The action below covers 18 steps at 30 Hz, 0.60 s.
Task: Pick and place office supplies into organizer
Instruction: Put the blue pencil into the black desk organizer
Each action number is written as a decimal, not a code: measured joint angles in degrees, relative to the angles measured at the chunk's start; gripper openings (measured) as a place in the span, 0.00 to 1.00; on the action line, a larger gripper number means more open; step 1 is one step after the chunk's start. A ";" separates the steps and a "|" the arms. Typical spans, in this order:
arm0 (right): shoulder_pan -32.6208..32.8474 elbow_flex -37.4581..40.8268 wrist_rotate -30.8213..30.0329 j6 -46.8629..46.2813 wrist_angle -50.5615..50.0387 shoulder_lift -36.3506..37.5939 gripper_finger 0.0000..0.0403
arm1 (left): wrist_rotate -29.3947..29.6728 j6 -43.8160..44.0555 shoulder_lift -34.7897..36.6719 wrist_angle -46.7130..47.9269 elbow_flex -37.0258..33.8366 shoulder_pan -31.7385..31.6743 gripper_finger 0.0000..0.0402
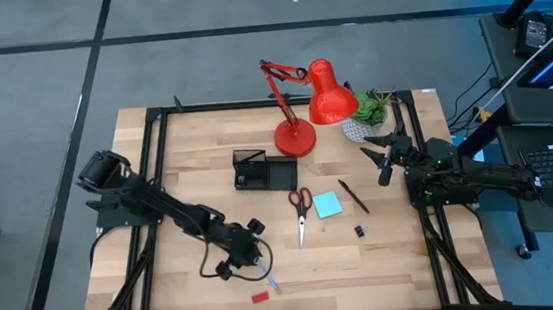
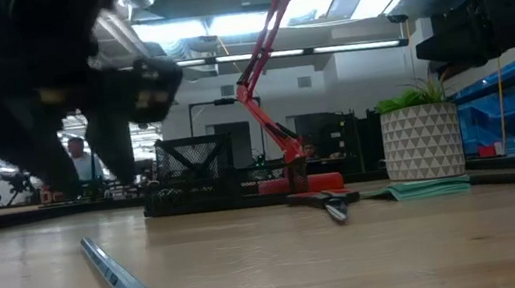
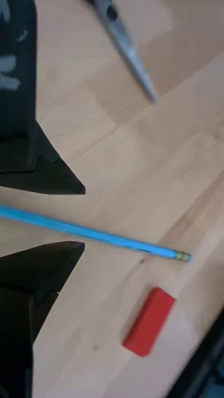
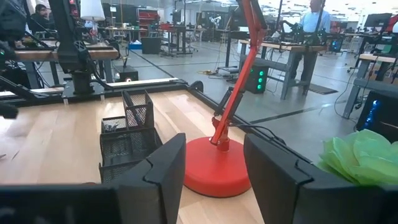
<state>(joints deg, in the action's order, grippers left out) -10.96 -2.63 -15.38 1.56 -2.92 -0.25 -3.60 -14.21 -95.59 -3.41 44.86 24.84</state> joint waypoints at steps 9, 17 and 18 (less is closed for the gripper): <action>0.00 0.02 0.00 0.11 0.00 0.00 0.41 | -1.59 -0.10 -4.15 -0.61 -0.02 -0.99 0.32; -0.01 0.02 -0.01 0.07 0.00 0.00 0.41 | -3.33 0.42 -7.35 -1.88 0.15 -1.03 0.29; 0.00 0.02 0.00 0.04 0.00 0.00 0.41 | -3.47 0.68 -7.40 -1.81 0.15 -1.05 0.27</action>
<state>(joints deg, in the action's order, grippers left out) -10.96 -2.61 -15.38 1.61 -2.92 -0.25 -7.08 -13.52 -102.99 -5.22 45.01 23.79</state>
